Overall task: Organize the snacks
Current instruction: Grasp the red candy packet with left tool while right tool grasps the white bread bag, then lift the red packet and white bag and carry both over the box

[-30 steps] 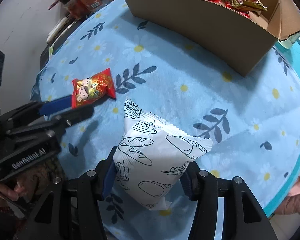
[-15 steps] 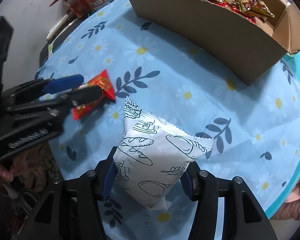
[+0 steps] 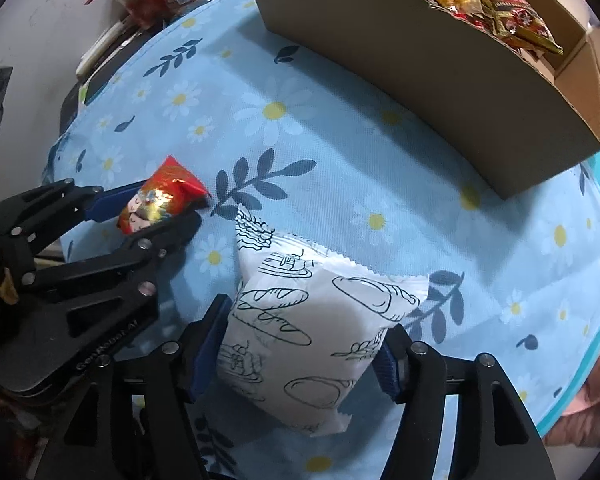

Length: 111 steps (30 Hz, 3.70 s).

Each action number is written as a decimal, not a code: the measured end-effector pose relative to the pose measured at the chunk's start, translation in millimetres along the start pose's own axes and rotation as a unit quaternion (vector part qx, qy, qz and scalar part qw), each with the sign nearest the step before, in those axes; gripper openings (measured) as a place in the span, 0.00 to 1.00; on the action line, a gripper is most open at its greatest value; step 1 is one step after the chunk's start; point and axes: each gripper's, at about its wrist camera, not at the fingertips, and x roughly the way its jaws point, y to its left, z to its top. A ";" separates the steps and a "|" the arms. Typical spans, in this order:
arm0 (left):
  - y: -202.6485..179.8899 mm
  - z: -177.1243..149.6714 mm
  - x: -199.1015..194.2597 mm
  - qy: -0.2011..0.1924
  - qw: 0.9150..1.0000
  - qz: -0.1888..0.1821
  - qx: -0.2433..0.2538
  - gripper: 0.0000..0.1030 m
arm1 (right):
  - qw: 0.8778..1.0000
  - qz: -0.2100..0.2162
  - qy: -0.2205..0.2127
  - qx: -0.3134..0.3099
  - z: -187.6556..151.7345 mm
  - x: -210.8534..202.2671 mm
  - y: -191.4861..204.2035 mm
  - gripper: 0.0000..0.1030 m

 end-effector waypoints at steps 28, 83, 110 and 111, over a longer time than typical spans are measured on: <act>-7.3 -13.0 -53.8 -0.001 0.996 -0.034 -0.080 0.30 | 0.998 0.050 -0.035 -0.012 -55.1 -47.8 -7.8 0.51; -4.2 125.1 -195.1 -0.199 0.979 -0.023 -0.026 0.30 | 0.973 0.034 -0.230 0.000 47.8 -209.0 -26.9 0.51; -23.2 246.5 -80.8 -0.154 0.985 -0.064 0.055 0.30 | 0.971 -0.004 -0.218 0.096 147.8 -151.4 -119.6 0.51; -23.6 248.3 -76.8 -0.152 0.985 -0.063 0.057 0.30 | 0.972 -0.006 -0.216 0.097 149.9 -148.1 -120.9 0.51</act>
